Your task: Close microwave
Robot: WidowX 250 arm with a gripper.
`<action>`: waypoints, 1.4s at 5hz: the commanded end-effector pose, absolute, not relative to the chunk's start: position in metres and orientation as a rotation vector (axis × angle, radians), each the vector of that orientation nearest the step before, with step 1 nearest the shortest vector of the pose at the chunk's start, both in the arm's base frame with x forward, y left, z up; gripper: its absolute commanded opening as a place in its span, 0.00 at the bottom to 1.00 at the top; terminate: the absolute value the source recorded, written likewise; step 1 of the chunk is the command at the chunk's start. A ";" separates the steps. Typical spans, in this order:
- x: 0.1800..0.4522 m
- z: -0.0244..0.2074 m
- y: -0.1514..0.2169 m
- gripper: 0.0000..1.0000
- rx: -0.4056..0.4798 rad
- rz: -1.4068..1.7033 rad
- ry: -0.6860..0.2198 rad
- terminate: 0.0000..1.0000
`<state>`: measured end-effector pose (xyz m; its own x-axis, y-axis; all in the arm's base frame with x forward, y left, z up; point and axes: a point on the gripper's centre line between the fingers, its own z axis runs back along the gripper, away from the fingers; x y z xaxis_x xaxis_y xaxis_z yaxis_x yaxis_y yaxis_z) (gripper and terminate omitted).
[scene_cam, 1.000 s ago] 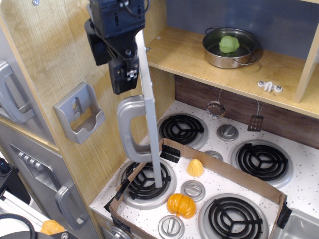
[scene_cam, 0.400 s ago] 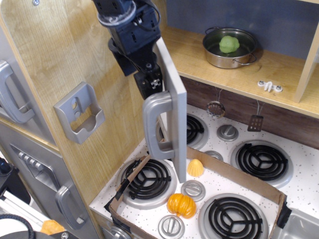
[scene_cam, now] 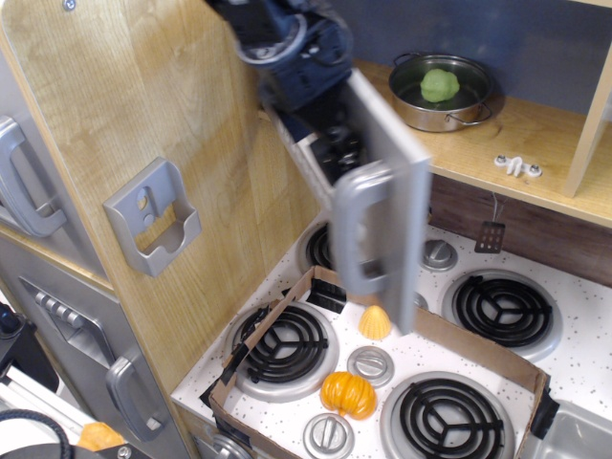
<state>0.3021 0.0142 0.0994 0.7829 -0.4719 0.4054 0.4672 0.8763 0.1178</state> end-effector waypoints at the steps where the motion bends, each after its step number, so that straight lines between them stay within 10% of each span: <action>1: 0.334 0.096 -0.016 1.00 -0.028 -0.556 -0.494 0.00; 7: 0.410 0.118 -0.067 1.00 -0.028 -0.710 -0.553 0.00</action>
<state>0.4012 -0.0621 0.0951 0.6502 -0.6057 0.4588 0.6262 0.7691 0.1279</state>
